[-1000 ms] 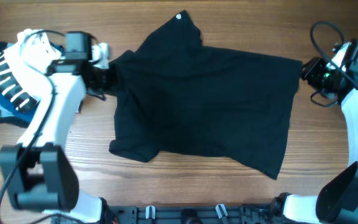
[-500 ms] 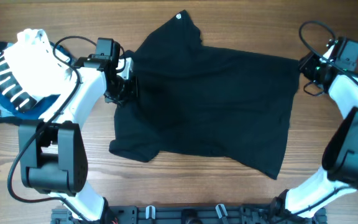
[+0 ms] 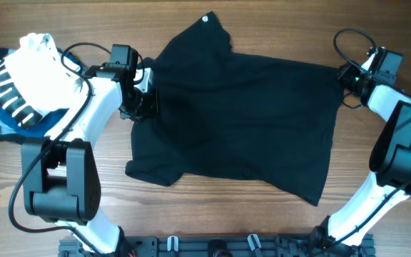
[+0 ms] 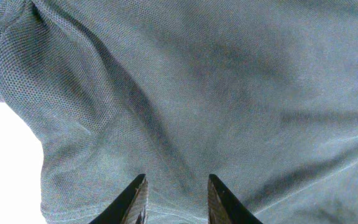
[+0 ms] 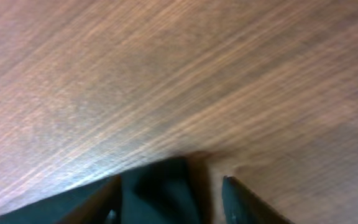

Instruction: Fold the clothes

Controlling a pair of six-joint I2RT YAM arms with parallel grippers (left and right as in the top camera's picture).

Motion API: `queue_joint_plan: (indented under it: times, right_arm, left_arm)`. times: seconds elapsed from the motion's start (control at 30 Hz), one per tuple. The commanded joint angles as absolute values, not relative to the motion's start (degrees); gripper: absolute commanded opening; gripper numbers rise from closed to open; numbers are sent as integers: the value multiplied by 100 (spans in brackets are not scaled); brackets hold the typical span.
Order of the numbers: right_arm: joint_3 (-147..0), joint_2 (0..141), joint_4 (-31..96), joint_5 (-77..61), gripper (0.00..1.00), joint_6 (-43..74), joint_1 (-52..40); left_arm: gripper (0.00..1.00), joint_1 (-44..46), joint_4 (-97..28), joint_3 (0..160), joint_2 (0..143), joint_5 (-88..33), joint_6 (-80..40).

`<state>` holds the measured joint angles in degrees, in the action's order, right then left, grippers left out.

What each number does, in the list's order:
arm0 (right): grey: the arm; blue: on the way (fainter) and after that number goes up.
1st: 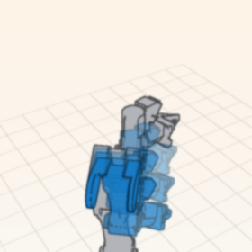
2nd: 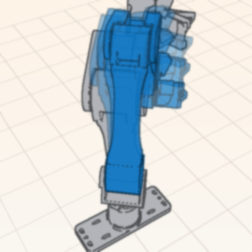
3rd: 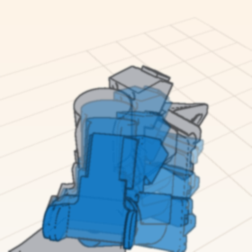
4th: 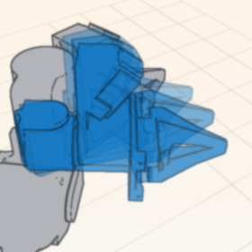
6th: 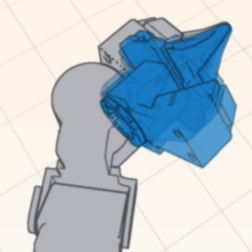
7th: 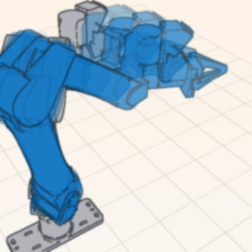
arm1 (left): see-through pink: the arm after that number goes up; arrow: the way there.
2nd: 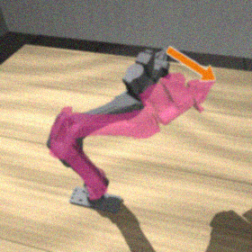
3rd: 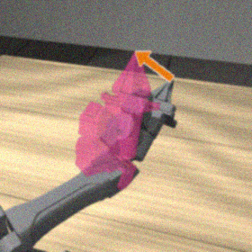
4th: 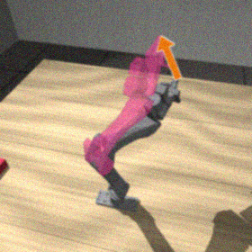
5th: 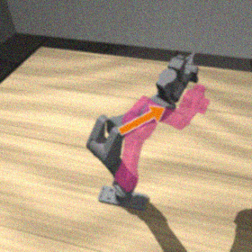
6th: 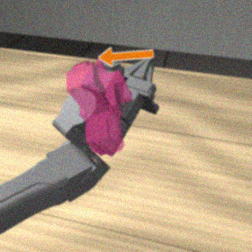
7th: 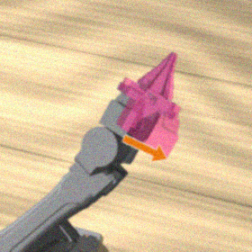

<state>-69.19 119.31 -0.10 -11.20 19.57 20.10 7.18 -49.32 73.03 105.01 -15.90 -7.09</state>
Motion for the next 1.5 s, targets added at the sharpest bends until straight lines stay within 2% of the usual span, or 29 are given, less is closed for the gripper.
queue_joint_plan:
  times: [0.0, 0.07, 0.2, 0.27, 0.47, 0.57, 0.63, 0.67, 0.77, 0.8, 0.97, 1.27, 1.47]
  right_arm:
    - [-6869, 12311, 23, -1638, 36, 1951, 1957]
    - [-6869, 12237, -126, -1693, 26, 1953, 1986]
    - [-6871, 12038, -497, -2038, 15, 1970, 2137]
    - [-6879, 11933, -698, -2187, 5, 2198, 2255]
    - [-7140, 11751, -1094, -2176, 4, 2917, 2779]
    - [-7293, 11743, -1039, -2755, 4, 2724, 2980]
    - [-7297, 11743, -943, -2571, 4, 2530, 2987]
    - [-7297, 11743, -864, -2556, 9, 2473, 2987]
    - [-7288, 11747, -447, -3183, 53, 1929, 2943]
    - [-7284, 11756, -274, -3245, 56, 1859, 2897]
    - [-7284, 11830, 235, -2630, 56, 1798, 2563]
    - [-7275, 12134, 276, -1079, 56, 1968, 1831]
    - [-7277, 12204, 388, -316, 57, 1922, 1763]
  left_arm:
    - [31, 729, -4939, 7308, 10477, -1557, -624]
    - [31, 729, -4941, 7308, 10477, -1557, -624]
    - [31, 729, -4954, 7310, 10477, -1557, -624]
    - [31, 729, -4976, 7308, 10477, -1557, -624]
    - [31, 729, -4939, 7310, 10477, -1557, -642]
    - [31, 729, -4932, 7310, 10477, -1555, -639]
    - [31, 729, -4912, 7310, 10477, -1557, -642]
    - [31, 729, -4906, 7310, 10477, -1557, -639]
    - [30, 729, -4912, 7310, 10477, -1557, -639]
    - [31, 729, -4910, 7310, 10477, -1557, -639]
    - [31, 729, -4871, 7310, 10477, -1557, -639]
    - [31, 729, -4899, 7310, 10477, -1559, -642]
    - [31, 729, -4978, 7310, 10477, -1559, -642]
